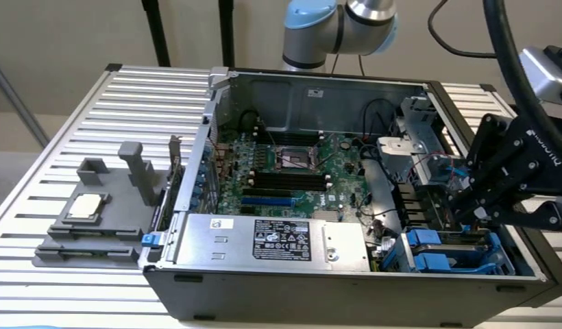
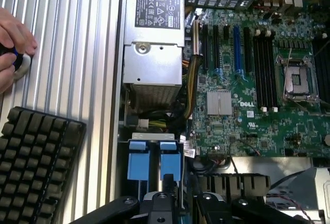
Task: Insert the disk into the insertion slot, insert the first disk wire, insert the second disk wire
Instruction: 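Insert the second disk wire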
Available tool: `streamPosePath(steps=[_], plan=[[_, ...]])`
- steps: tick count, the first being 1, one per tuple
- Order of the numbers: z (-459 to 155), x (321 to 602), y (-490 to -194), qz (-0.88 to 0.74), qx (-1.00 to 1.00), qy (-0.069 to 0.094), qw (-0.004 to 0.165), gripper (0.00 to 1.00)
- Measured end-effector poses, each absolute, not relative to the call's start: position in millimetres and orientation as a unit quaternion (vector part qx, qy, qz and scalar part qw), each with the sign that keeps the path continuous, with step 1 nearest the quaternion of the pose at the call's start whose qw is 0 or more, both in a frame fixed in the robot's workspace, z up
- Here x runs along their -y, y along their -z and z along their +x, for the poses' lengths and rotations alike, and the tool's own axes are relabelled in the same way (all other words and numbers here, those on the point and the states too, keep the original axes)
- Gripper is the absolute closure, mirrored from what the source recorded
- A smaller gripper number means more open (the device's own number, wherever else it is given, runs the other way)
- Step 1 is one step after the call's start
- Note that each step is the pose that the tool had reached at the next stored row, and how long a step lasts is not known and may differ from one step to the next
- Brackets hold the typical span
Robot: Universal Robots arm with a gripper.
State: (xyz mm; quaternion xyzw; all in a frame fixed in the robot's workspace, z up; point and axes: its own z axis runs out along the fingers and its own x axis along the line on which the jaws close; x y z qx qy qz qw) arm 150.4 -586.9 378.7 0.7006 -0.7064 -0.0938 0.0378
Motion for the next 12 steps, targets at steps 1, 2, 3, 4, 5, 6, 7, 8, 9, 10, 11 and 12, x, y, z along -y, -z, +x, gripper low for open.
streamPosePath(steps=[1,2,3,4,5,6,7,8,9,10,11,12], plan=[[153.6,586.8,-378.6,0.701,0.706,0.094,0.038,0.75],[155.5,586.5,-378.7,0.701,0.706,0.094,0.038,0.75],[156.9,586.3,-378.8,0.701,0.706,0.094,0.038,0.75],[157.6,586.1,-378.7,0.701,0.706,0.094,0.038,0.75],[158.0,585.8,-378.5,0.701,0.706,0.094,0.038,0.75],[158.3,585.1,-378.4,0.701,0.706,0.093,0.038,0.75],[158.3,584.1,-378.1,0.701,0.706,0.093,0.039,0.75],[158.4,583.0,-377.8,0.701,0.707,0.092,0.039,0.75],[158.5,581.9,-377.2,0.701,0.707,0.092,0.040,0.75],[158.5,581.1,-376.4,0.700,0.707,0.091,0.040,0.75],[158.5,580.8,-375.5,0.700,0.707,0.090,0.041,0.75],[158.4,580.8,-374.6,0.700,0.707,0.089,0.043,0.75]])
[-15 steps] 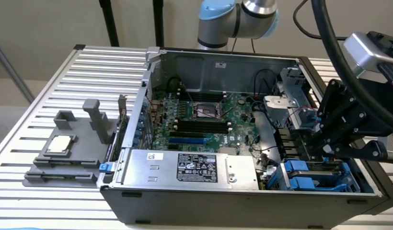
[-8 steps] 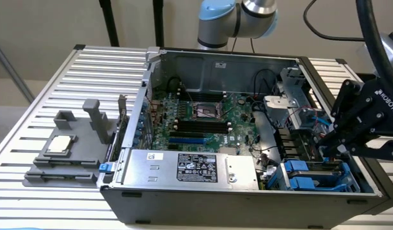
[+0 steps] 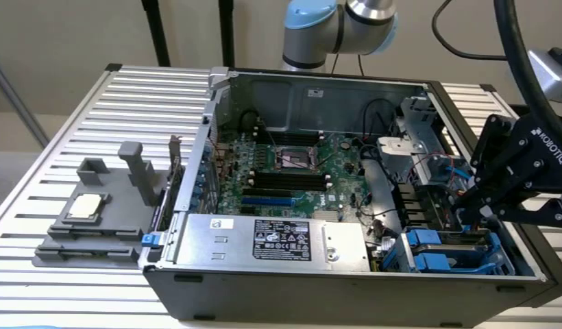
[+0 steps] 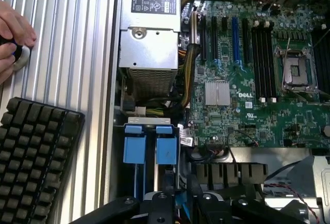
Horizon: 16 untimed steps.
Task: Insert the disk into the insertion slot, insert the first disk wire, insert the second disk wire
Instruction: 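Insert the second disk wire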
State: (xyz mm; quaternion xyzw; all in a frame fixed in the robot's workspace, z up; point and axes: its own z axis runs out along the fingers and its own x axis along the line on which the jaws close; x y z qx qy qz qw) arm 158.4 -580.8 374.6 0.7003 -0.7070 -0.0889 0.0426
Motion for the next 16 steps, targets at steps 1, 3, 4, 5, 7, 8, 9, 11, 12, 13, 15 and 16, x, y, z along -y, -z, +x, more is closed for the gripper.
streamPosePath(steps=[1,3,4,5,7,8,9,11,12,13,15,16], plan=[[158,581,-374,0.700,0.707,0.088,0.044,0.75],[159,581,-372,0.700,0.707,0.085,0.047,0.75],[158,581,-371,0.700,0.708,0.083,0.048,0.75],[158,581,-370,0.700,0.708,0.082,0.049,0.75],[159,580,-366,0.700,0.708,0.081,0.051,0.75],[159,580,-365,0.700,0.708,0.080,0.051,0.75],[159,580,-364,0.700,0.708,0.080,0.052,0.75],[159,579,-363,0.700,0.708,0.079,0.052,0.75],[159,579,-362,0.700,0.708,0.079,0.053,0.78],[159,578,-362,0.700,0.708,0.079,0.053,0.84],[159,578,-362,0.700,0.708,0.079,0.053,0.84],[159,578,-362,0.700,0.708,0.079,0.053,0.84]])
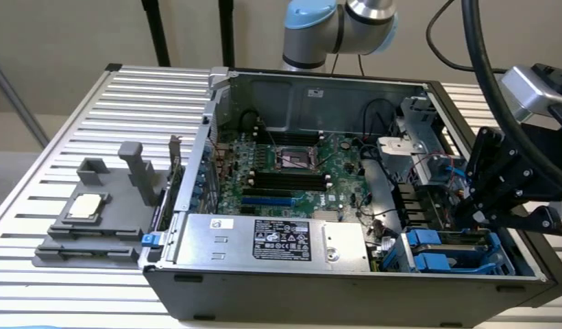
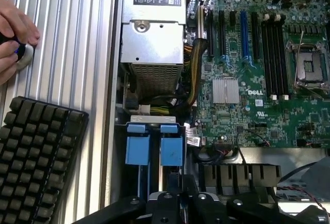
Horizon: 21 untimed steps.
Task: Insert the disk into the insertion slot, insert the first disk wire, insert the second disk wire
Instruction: 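Insert the second disk wire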
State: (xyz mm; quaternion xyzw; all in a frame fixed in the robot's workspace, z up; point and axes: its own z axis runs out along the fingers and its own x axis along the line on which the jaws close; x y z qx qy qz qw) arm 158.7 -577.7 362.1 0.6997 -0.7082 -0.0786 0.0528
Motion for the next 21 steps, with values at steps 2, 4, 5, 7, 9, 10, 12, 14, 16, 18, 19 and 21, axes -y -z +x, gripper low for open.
streamPosePath(steps=[2,4,5,7,9,10,12,14,16,18,19,21], plan=[[157,577,-362,0.700,0.708,0.078,0.052,0.84],[154,578,-362,0.700,0.708,0.076,0.050,0.84],[154,577,-361,0.700,0.708,0.076,0.050,0.84],[154,578,-359,0.700,0.708,0.075,0.049,0.84],[154,578,-356,0.701,0.708,0.073,0.048,0.84],[154,578,-354,0.701,0.708,0.073,0.047,0.84],[154,578,-352,0.701,0.708,0.071,0.046,0.84],[154,577,-352,0.701,0.708,0.070,0.045,0.84],[154,578,-351,0.701,0.708,0.069,0.043,0.84],[154,578,-351,0.701,0.708,0.068,0.042,0.84],[154,578,-350,0.701,0.708,0.068,0.042,0.84],[154,578,-350,0.702,0.708,0.067,0.042,0.84]])
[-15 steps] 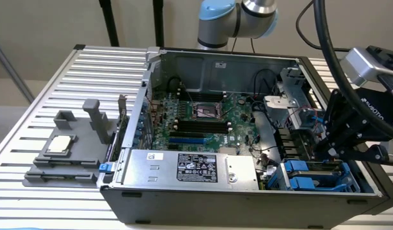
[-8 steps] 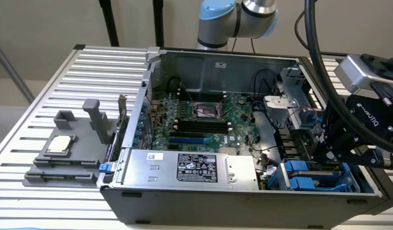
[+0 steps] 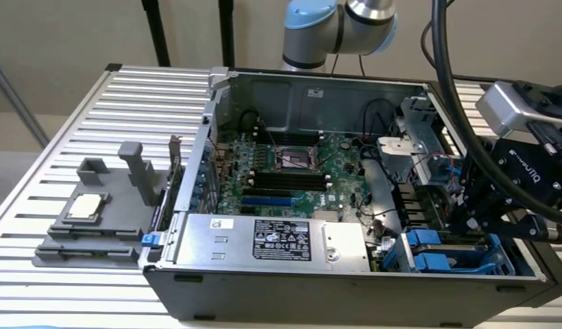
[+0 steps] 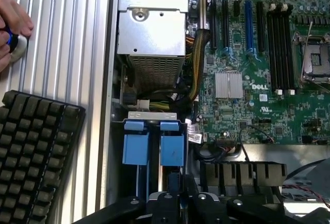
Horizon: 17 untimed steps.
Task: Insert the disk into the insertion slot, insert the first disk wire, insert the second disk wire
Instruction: 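Insert the second disk wire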
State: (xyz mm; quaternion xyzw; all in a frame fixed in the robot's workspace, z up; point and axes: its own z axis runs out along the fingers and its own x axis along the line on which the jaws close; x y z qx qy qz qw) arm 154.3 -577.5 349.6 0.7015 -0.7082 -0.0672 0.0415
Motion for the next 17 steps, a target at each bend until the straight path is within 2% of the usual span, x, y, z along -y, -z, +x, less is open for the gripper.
streamPosePath(steps=[17], plan=[[154.4,577.5,-343.2,0.702,0.708,0.064,0.039,0.84]])
